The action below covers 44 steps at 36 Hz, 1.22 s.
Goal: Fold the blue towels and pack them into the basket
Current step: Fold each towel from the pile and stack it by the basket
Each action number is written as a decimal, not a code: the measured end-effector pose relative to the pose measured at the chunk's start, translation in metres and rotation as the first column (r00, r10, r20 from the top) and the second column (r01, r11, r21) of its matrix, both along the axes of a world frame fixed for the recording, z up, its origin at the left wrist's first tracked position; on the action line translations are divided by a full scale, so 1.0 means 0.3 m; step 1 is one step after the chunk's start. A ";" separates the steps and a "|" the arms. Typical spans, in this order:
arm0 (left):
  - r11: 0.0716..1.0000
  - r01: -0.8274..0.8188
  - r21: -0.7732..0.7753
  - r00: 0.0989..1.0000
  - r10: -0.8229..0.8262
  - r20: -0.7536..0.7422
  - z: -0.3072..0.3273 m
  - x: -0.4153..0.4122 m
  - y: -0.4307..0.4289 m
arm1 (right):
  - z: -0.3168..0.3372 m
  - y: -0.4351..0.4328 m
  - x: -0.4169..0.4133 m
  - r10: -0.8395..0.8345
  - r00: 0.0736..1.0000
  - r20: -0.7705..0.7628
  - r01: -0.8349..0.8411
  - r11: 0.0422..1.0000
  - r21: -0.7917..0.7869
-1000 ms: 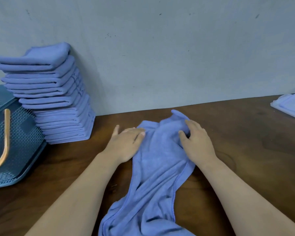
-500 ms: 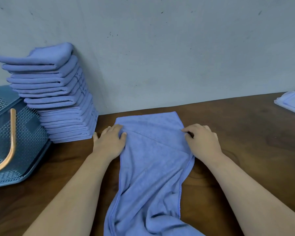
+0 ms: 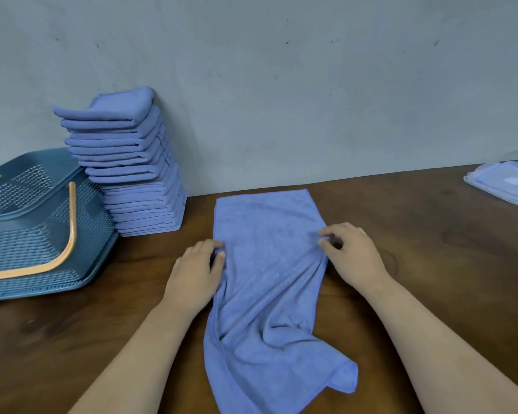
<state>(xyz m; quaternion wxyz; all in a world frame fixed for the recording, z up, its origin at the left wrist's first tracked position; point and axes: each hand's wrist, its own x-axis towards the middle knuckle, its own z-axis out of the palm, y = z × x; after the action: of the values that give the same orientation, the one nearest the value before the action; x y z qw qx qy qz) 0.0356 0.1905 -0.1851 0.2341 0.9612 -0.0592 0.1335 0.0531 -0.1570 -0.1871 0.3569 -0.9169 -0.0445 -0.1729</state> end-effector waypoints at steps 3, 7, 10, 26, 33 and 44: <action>0.993 0.073 -0.094 0.997 -0.074 -0.008 -0.002 -0.105 0.024 | -0.002 0.003 -0.081 0.037 0.999 -0.003 -0.037 0.998 0.050; 0.952 0.189 -0.242 0.982 -0.189 0.027 0.006 -0.241 0.039 | 0.004 0.001 -0.204 0.125 0.992 -0.015 -0.124 0.991 0.055; 0.893 0.325 -0.311 0.945 -0.321 0.066 0.019 -0.342 0.034 | 0.008 -0.003 -0.296 0.183 0.983 -0.028 -0.183 0.983 -0.002; 0.815 0.575 -0.069 0.818 -0.572 0.067 0.038 -0.633 -0.002 | 0.023 -0.029 -0.642 0.331 0.935 -0.127 -0.352 0.910 -0.217; 0.826 0.506 -0.249 0.863 -0.486 0.141 0.043 -0.633 0.006 | 0.061 -0.019 -0.659 0.283 0.950 -0.134 -0.250 0.943 0.221; 0.574 0.344 -0.743 0.939 -0.218 0.266 0.092 -0.627 0.067 | 0.247 -0.038 -0.688 0.141 0.978 0.152 -0.205 0.764 0.611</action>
<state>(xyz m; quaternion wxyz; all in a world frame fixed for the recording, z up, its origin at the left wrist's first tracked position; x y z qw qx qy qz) -0.1525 0.2108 -0.1576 0.6404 0.7293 -0.1642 0.1763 -0.1533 -0.1684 -0.1129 0.6518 -0.7295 -0.0865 -0.1884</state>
